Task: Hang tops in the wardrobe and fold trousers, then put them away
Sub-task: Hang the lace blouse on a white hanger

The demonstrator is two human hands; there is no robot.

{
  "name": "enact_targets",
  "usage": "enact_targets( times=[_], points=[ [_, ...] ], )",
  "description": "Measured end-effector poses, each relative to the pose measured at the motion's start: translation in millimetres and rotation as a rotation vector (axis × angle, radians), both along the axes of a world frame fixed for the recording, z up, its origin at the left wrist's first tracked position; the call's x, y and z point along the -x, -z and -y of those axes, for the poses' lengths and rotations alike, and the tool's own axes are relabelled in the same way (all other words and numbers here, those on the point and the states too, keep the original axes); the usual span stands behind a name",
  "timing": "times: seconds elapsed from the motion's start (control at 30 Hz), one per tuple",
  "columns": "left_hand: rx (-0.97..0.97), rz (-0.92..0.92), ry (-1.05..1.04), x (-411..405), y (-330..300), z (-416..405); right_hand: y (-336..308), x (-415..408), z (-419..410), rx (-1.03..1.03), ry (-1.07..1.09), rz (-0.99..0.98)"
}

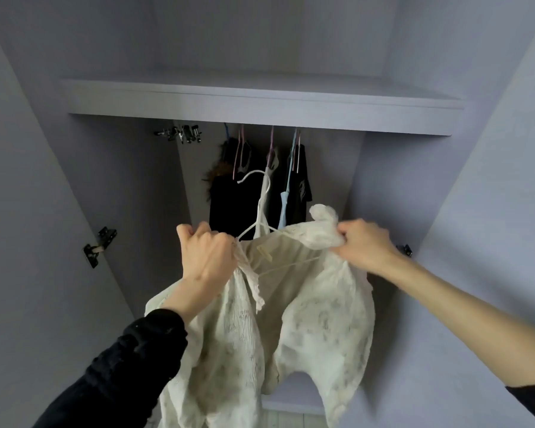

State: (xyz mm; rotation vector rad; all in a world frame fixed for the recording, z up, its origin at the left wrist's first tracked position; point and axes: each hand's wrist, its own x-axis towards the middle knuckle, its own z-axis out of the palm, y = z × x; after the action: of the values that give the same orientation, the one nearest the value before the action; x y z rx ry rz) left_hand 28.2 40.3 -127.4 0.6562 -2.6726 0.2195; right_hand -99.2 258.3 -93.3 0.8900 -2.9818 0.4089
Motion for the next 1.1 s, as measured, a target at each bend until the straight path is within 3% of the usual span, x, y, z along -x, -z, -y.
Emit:
enact_targets(
  times=[0.07,0.1,0.17,0.23,0.37,0.53,0.63,0.83,0.97,1.1],
  points=[
    [-0.02,-0.09,0.025,0.3,-5.3,5.4,13.8,-15.8,-2.0,-0.167,-0.131,0.208],
    [-0.04,-0.141,0.049,0.5,-8.8,7.8,16.0,-17.1,-3.4,-0.141,-0.158,0.253],
    [-0.083,-0.208,0.095,0.1,-14.3,9.7,10.7,-10.3,-6.0,0.041,-0.112,0.109],
    [-0.078,-0.22,0.126,0.1,-17.3,5.8,8.8,-0.1,-8.4,0.046,-0.078,-0.129],
    [-0.101,-0.248,0.171,0.1,-19.5,-2.1,22.5,-0.7,0.2,-0.053,-0.233,-0.091],
    [-0.144,-0.333,0.225,-3.6,-29.5,-0.7,14.7,-10.6,27.7,0.348,-0.311,-0.015],
    [-0.16,-0.366,0.28,-6.6,-30.6,-1.2,-3.6,-23.0,46.3,0.474,-0.411,0.094],
    [-0.164,-0.299,0.301,-16.0,-23.6,10.1,-12.6,-36.7,62.2,0.441,-0.465,0.281],
    [-0.147,-0.288,0.34,-21.5,-24.0,16.3,-13.7,-35.4,65.6,0.373,-0.463,0.201],
    [-0.205,-0.481,0.26,-33.3,-25.0,34.0,-11.6,-23.2,56.1,0.327,-0.378,0.107]
  ],
)
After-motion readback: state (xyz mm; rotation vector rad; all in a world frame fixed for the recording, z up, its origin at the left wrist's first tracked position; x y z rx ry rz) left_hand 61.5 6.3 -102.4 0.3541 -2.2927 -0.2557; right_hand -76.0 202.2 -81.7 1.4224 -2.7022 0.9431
